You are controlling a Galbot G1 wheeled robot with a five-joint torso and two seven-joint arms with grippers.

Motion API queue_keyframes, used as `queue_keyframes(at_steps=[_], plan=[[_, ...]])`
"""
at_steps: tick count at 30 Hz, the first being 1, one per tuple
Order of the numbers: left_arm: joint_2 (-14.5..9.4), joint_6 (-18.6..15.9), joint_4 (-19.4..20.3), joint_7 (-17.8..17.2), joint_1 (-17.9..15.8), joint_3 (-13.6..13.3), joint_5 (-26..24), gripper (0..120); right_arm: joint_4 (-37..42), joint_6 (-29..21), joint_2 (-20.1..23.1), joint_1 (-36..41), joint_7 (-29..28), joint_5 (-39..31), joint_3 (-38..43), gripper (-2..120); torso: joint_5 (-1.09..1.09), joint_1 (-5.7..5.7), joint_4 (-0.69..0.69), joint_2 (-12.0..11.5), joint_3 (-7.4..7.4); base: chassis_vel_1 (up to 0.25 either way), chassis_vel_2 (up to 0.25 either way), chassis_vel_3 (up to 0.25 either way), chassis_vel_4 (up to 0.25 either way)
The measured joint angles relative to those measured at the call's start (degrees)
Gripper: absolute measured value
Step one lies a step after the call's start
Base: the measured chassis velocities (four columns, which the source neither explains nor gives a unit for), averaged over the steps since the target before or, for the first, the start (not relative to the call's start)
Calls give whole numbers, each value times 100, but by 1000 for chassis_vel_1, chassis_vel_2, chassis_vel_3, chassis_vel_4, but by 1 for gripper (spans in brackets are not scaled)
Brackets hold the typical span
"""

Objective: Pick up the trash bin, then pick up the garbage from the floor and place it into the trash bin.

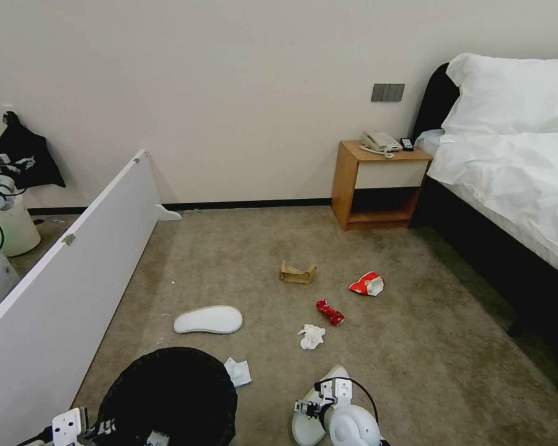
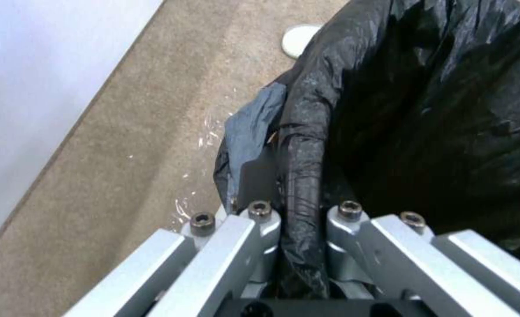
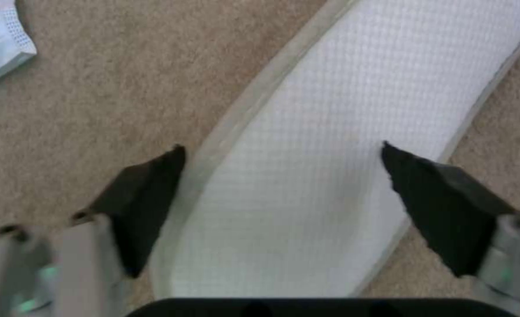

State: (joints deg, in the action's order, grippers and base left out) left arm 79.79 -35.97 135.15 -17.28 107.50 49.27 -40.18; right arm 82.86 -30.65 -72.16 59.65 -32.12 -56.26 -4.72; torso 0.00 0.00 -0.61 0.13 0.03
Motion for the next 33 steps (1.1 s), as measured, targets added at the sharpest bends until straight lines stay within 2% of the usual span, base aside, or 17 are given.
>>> queue_keyframes(at_steps=[5, 6, 7, 8, 11, 14, 16, 17, 19, 23, 33], plan=[[3, 0, -4, 0, -4, -1, -2, 3, 8, 0, 12, 4, 0, -6, 0, 61, 0, 0, 0, 0, 0, 0, 0, 0, 0], [3, 0, -4, 0, -4, -1, -2, 3, 8, 0, 12, 4, 0, -6, 0, 61, 0, 0, 0, 0, 0, 0, 0, 0, 0], [6, 0, -4, 0, -5, -2, -2, 3, 13, 0, 13, 5, 0, -7, -1, 52, 0, 0, 0, 0, 0, 0, 0, 0, 0], [6, 0, -4, 0, -5, -2, -2, 3, 13, 0, 13, 5, 0, -7, -1, 52, 0, 0, 0, 0, 0, 0, 0, 0, 0], [10, 0, -6, 0, -3, -2, -9, 3, 19, 0, 22, 3, 2, -9, -7, 37, 0, 0, 0, 0, 0, 0, 0, 0, 0], [9, 0, -6, 0, -3, 1, -14, 3, 33, 0, 32, 3, -1, -9, -7, 33, 0, 0, 0, 0, 0, 0, 0, 0, 0], [8, 0, -6, 0, -3, 1, -21, 3, 73, 0, 63, 10, -16, -13, -7, 20, 0, 0, 0, 0, 0, 0, 0, 0, 0], [8, 0, -6, 0, -3, 1, -21, 3, 73, 0, 63, 10, -16, -13, -7, 20, 0, 0, 0, 0, 0, 0, 0, 0, 0], [8, 0, -6, 0, -5, 0, -22, 3, 97, 1, 87, 38, -29, -15, -3, 8, 0, 0, -1, 0, 0, 0, 0, 0, 0], [6, 0, -5, 0, -5, -1, -27, 3, 107, 2, 103, 58, -32, -16, 4, 1, 0, 0, -1, 0, 1, 0, 0, 0, 0], [0, 0, -4, 0, -5, 7, -48, 3, 167, 1, 135, 81, -42, -27, 4, 0, 0, 0, 0, 0, 1, 0, 0, 0, 0]])
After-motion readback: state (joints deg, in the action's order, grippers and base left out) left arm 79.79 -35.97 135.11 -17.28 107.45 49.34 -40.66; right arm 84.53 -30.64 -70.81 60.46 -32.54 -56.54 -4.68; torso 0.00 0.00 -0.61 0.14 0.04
